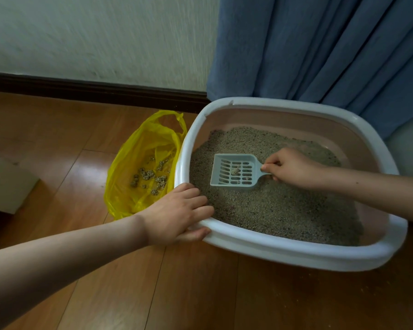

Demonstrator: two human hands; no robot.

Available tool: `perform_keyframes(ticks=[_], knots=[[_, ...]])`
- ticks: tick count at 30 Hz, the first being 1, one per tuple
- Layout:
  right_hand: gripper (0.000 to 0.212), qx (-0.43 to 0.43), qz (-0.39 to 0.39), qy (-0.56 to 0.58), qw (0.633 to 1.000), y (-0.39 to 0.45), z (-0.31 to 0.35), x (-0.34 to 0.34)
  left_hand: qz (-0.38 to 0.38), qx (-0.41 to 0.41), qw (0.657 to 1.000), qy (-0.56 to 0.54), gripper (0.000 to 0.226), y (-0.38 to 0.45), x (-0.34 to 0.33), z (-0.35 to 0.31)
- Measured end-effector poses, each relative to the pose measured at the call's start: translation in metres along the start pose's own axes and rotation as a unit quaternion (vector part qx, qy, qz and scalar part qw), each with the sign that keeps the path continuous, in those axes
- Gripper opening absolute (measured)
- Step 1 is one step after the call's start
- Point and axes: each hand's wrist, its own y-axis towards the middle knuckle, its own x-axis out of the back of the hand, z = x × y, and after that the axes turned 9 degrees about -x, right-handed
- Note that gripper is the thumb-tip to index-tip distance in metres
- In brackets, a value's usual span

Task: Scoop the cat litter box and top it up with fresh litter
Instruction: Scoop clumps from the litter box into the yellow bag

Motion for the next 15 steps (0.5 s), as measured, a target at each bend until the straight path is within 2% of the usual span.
perform_keyframes(ticks=[8, 15], knots=[[0.022, 0.056, -0.073, 0.004, 0.996, 0.003, 0.041, 0.02, 0.0, 0.005, 1.0, -0.005, 0.027, 0.0, 0.0, 0.0], [0.034, 0.131, -0.052, -0.099, 0.985, 0.013, 0.122, 0.015, -0.012, 0.005, 1.0, -0.008, 0.032, 0.0, 0.0, 0.0]])
